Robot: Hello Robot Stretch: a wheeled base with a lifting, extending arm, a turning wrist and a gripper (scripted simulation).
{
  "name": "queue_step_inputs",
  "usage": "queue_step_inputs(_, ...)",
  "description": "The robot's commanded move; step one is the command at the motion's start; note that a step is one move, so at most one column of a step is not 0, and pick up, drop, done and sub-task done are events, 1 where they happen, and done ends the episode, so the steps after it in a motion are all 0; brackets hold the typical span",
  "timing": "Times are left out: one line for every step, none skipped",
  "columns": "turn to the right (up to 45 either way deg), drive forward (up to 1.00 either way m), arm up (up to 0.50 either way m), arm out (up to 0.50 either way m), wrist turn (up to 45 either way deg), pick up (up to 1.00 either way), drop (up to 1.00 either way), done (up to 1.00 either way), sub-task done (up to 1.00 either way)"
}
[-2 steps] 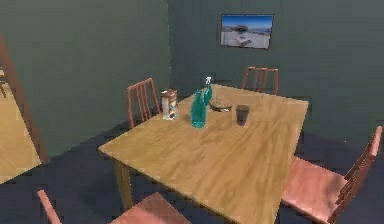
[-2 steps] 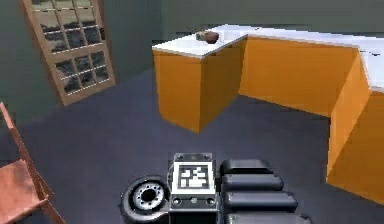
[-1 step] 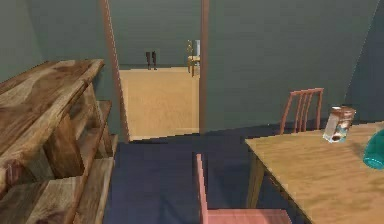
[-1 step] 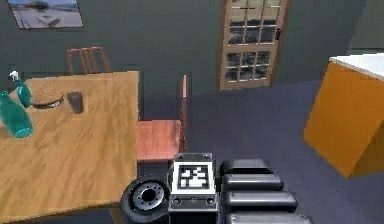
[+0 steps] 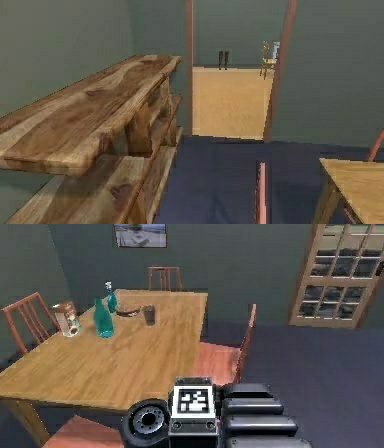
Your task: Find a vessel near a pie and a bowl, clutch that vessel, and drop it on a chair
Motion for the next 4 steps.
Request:
queue_step_inputs(45.0,0.0,0.0,0.0,0.0,0.0,0.0,0.0,0.0)
queue_step_inputs(9.0,0.0,0.0,0.0,0.0,0.0,0.0,0.0,0.0)
queue_step_inputs(-42.0,0.0,0.0,0.0,0.0,0.0,0.0,0.0,0.0)
queue_step_inputs(33.0,0.0,0.0,0.0,0.0,0.0,0.0,0.0,0.0)
